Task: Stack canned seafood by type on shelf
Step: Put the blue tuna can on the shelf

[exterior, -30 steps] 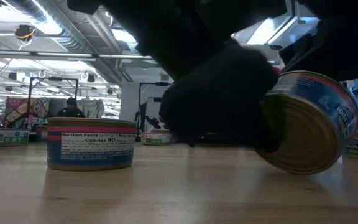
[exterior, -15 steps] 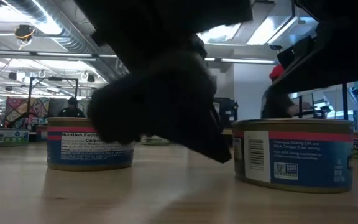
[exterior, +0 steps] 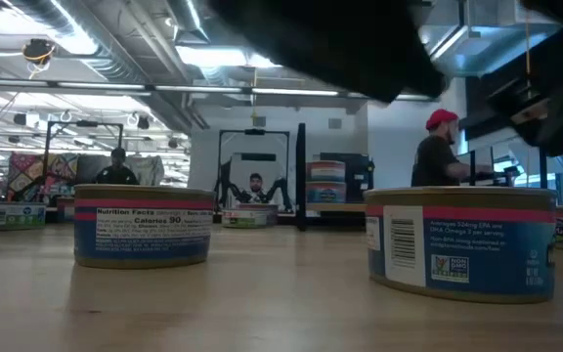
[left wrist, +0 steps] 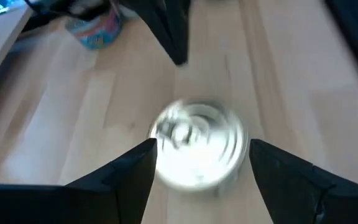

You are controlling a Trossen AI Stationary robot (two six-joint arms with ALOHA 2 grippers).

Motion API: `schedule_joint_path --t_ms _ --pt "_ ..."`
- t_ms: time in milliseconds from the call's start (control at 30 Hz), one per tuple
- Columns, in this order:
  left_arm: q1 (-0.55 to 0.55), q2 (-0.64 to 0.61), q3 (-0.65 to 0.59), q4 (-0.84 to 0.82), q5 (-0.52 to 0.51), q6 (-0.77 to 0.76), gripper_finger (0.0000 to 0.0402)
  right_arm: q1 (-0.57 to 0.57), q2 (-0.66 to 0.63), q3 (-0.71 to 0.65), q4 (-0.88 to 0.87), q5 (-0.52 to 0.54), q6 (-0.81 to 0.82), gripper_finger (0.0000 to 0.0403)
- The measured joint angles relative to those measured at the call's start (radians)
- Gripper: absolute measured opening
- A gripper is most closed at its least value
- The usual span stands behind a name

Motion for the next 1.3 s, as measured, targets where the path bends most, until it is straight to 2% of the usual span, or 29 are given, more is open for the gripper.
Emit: schedule_joint_path --t_ms 133,267,400,500,633,833,967,1100,1300 --pt "0.026 0.019 0.001 0.024 0.023 -0.021 0.0232 0.057 0.036 0.000 0.010 0.094 0.073 0.0010" --pt "0.048 0.029 0.000 0.028 0.063 -0.029 0.0170 0.083 0.085 0.000 0.047 0.172 0.134 0.0010" --pt "0.054 0.043 -0.034 0.043 0.082 -0.031 0.0093 0.083 0.122 0.000 0.077 0.180 0.148 0.0010" --pt "0.053 0.036 -0.104 0.136 0.082 -0.032 0.0049 0.083 0.130 0.000 0.077 0.188 0.148 0.0012" --pt "0.053 0.029 -0.179 0.274 0.080 -0.031 0.0009 0.083 0.130 0.000 0.084 0.188 0.148 0.0048" --pt "0.060 0.024 -0.242 0.360 0.081 -0.046 0.0008 0.083 0.130 0.000 0.084 0.152 0.147 0.0145" --pt "0.047 0.020 -0.291 0.408 0.070 -0.074 0.0003 0.083 0.130 0.000 0.084 0.131 0.146 0.0193" --pt "0.040 0.020 -0.307 0.424 0.067 -0.077 0.0004 0.083 0.130 0.000 0.101 0.128 0.090 0.0216" --pt "0.040 0.023 -0.308 0.417 0.071 -0.057 0.0002 0.083 0.131 0.017 0.129 0.149 -0.022 0.0220"
